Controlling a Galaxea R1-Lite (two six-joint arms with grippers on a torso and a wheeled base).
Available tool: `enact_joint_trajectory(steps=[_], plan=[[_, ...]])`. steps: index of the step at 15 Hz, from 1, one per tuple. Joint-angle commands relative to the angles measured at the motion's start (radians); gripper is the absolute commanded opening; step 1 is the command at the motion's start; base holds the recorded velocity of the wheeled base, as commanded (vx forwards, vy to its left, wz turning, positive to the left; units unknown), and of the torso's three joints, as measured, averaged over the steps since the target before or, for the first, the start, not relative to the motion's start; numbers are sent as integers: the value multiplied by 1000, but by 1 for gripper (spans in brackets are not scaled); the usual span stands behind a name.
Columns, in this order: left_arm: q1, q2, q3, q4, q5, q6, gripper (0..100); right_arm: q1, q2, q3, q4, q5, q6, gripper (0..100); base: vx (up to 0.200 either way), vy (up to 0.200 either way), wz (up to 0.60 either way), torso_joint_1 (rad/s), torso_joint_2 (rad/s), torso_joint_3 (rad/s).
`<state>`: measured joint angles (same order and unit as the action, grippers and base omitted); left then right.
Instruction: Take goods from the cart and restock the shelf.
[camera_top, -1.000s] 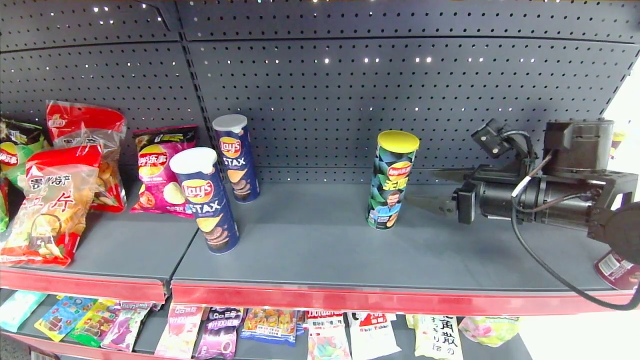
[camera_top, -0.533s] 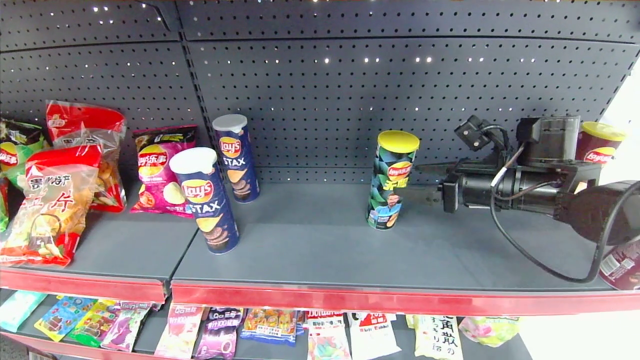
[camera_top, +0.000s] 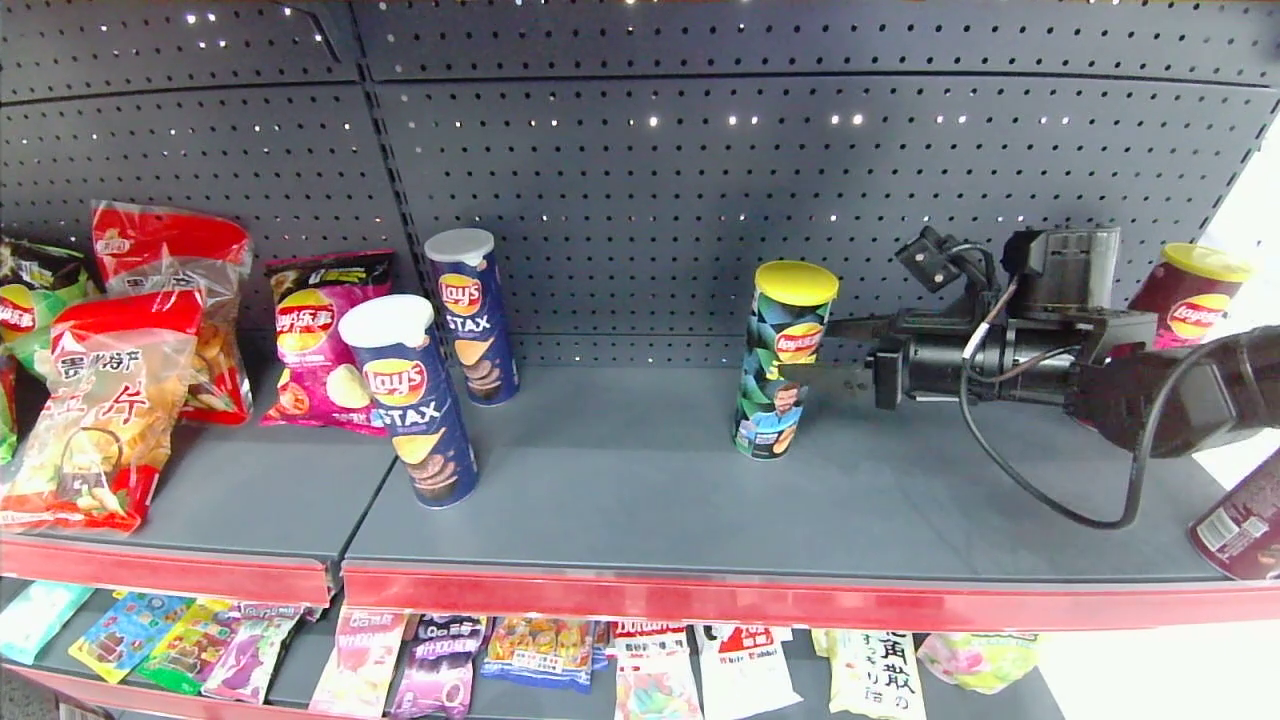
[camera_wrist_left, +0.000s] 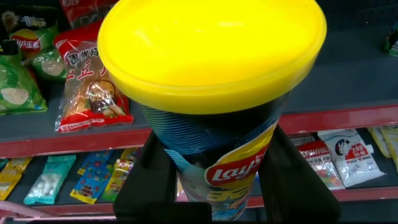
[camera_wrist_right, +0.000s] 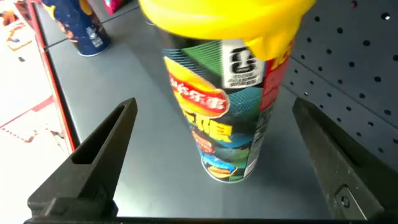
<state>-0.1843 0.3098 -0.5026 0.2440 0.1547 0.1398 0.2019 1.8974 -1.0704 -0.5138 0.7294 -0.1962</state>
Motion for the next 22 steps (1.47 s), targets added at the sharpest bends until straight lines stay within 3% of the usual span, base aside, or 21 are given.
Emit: enact_joint_trajectory(steps=[1,5,16,17,22], plan=[[0,3,1,0,0,0,0,-9,42,-48,0,22,0,100,0,0,0,0,0,0],[0,5,-1,0,5,1,0,1,78,-106,0,94,4,100,0,0,0,0,0,0],[0,5,4,1,5,12,0,13,140,-195,0,110,4,100,0,0,0,0,0,0],[0,5,2,0,6,14,0,16,146,-200,0,111,0,0,0,0,0,0,0,0],[2,-5,1,0,11,26,0,24,132,-203,0,94,-2,0,0,0,0,0,0,0]])
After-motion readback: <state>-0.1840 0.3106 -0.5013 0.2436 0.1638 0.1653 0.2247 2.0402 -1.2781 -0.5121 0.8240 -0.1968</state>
